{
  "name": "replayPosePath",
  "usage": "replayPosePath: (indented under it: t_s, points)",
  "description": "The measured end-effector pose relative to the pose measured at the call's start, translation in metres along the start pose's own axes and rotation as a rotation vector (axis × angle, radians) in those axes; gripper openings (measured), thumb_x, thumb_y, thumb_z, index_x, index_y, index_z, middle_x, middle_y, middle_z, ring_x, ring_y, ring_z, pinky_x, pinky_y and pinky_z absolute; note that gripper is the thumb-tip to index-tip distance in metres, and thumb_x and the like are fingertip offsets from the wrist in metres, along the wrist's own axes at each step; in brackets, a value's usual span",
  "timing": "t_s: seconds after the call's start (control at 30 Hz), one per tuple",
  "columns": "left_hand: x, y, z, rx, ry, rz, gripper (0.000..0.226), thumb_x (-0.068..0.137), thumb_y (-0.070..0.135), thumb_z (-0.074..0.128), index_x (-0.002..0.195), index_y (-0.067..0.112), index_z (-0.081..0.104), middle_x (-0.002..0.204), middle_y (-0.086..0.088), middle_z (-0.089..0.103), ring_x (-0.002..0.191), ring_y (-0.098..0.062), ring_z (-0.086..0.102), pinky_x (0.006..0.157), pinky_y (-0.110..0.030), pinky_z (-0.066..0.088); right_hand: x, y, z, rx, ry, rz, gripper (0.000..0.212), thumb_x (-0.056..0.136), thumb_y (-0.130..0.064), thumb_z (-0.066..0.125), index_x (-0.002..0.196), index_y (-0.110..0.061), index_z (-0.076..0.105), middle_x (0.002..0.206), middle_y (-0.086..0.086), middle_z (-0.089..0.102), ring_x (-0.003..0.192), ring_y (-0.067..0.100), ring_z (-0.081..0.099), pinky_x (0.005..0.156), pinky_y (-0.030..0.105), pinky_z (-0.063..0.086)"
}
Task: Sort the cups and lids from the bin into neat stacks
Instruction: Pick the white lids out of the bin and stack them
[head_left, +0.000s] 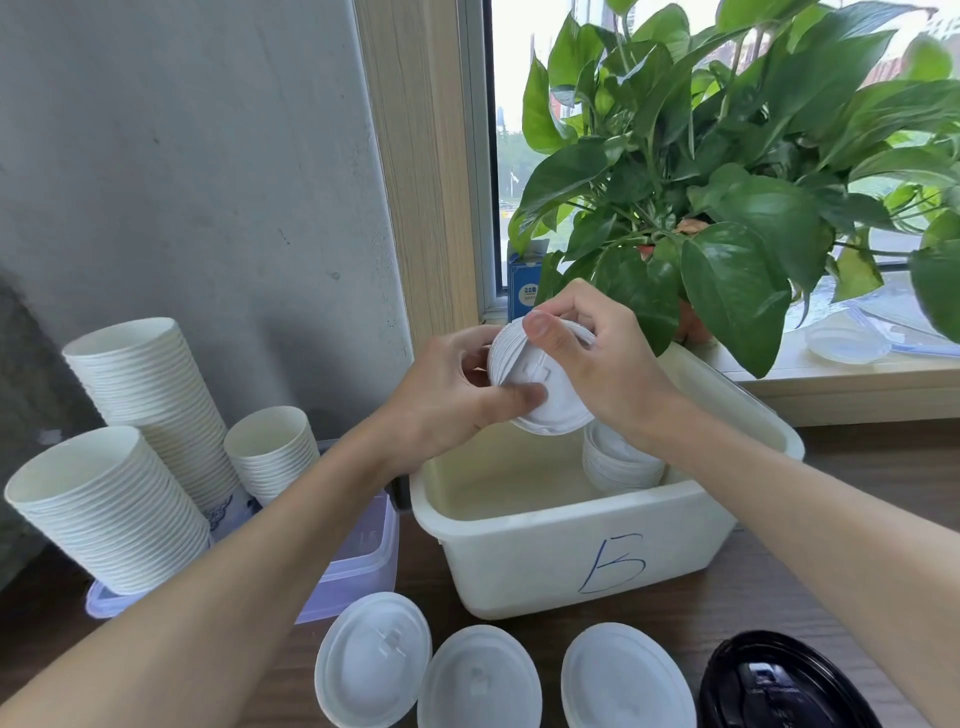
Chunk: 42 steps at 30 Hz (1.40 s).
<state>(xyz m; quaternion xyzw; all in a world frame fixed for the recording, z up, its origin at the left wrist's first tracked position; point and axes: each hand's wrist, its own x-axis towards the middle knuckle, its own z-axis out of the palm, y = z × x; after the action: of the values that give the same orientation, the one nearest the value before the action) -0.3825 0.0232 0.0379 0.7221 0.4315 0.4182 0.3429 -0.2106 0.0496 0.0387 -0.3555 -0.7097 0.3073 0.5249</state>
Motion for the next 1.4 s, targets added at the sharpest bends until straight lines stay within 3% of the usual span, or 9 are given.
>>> replayPosePath:
  t_s: [0.23,0.33,0.43,0.57,0.73,1.03,1.17,1.27,1.4]
  points:
    - [0.0042,-0.0022,0.0049,0.007,-0.009,-0.084,0.072,0.071,0.038,0.081,0.135,0.029,0.049,0.119,0.009,0.068,0.109,-0.007,0.066,0.099,-0.038,0.053,-0.001,-0.0035,-0.0018,0.053,0.113,0.021,0.043,0.079,-0.053,0.052,0.096,-0.014,0.057,0.078,-0.006,0.058,0.068,-0.007,0.053,0.068,0.011,0.042]
    - [0.0046,-0.0036,0.0042,-0.02,0.069,-0.076,0.064,0.07,0.033,0.077,0.13,0.027,0.054,0.112,0.008,0.071,0.103,-0.007,0.068,0.097,-0.036,0.054,-0.0016,-0.0015,-0.003,0.071,0.047,0.038,0.044,0.079,-0.05,0.062,0.105,-0.015,0.056,0.087,-0.008,0.062,0.075,-0.009,0.057,0.069,0.009,0.045]
    - [0.0045,-0.0022,0.0028,0.024,0.047,-0.054,0.061,0.073,0.033,0.069,0.133,0.033,0.057,0.114,0.008,0.07,0.105,-0.01,0.066,0.095,-0.031,0.052,-0.0015,0.0027,-0.0028,0.034,-0.035,0.036,0.052,0.073,-0.044,0.074,0.114,-0.014,0.06,0.104,-0.005,0.067,0.096,-0.003,0.063,0.081,0.014,0.05]
    - [0.0038,-0.0015,0.0022,0.057,0.011,-0.058,0.074,0.077,0.048,0.068,0.145,0.031,0.046,0.125,0.006,0.066,0.114,-0.01,0.063,0.103,-0.036,0.05,-0.0008,0.0032,-0.002,-0.01,-0.061,0.018,0.058,0.071,-0.052,0.071,0.117,-0.018,0.063,0.111,-0.012,0.066,0.102,-0.004,0.06,0.083,0.008,0.045]
    - [0.0023,0.0001,0.0036,0.027,-0.021,-0.052,0.06,0.072,0.025,0.074,0.13,0.022,0.059,0.11,0.001,0.072,0.1,-0.013,0.07,0.089,-0.033,0.057,0.0007,0.0032,-0.0007,-0.039,-0.042,0.048,0.051,0.073,-0.054,0.061,0.113,-0.022,0.066,0.114,-0.007,0.064,0.104,-0.003,0.057,0.085,0.009,0.043]
    - [0.0015,-0.0013,-0.0012,-0.013,0.005,-0.029,0.05,0.07,0.017,0.08,0.119,0.02,0.068,0.106,-0.005,0.075,0.101,-0.023,0.07,0.095,-0.045,0.056,0.0002,0.0016,-0.0011,-0.079,-0.064,0.012,0.022,0.076,-0.053,0.064,0.091,-0.038,0.064,0.104,0.0,0.065,0.104,0.01,0.055,0.084,0.017,0.044]
    - [0.0037,-0.0024,0.001,-0.022,0.029,-0.029,0.06,0.071,0.022,0.081,0.128,0.024,0.062,0.112,-0.001,0.072,0.106,-0.02,0.068,0.097,-0.045,0.055,0.001,0.0026,-0.0016,-0.081,-0.012,-0.009,0.027,0.076,-0.054,0.064,0.096,-0.037,0.065,0.107,0.003,0.061,0.098,0.004,0.057,0.08,0.009,0.043]
    - [0.0056,-0.0028,0.0041,-0.018,0.02,-0.074,0.073,0.071,0.032,0.085,0.135,0.028,0.05,0.121,0.006,0.067,0.109,-0.009,0.067,0.096,-0.036,0.054,0.0021,0.0023,-0.0015,0.005,0.09,-0.012,0.033,0.08,-0.056,0.062,0.102,-0.031,0.063,0.106,-0.003,0.063,0.095,0.0,0.059,0.08,0.011,0.044]
    - [0.0039,-0.0034,0.0032,-0.042,0.092,-0.088,0.056,0.079,0.023,0.081,0.127,0.027,0.052,0.117,0.005,0.066,0.101,-0.007,0.069,0.092,-0.032,0.056,0.0014,0.0019,-0.0042,0.06,0.063,0.028,0.045,0.078,-0.052,0.061,0.111,-0.021,0.061,0.103,-0.009,0.065,0.093,0.002,0.061,0.081,0.019,0.05]
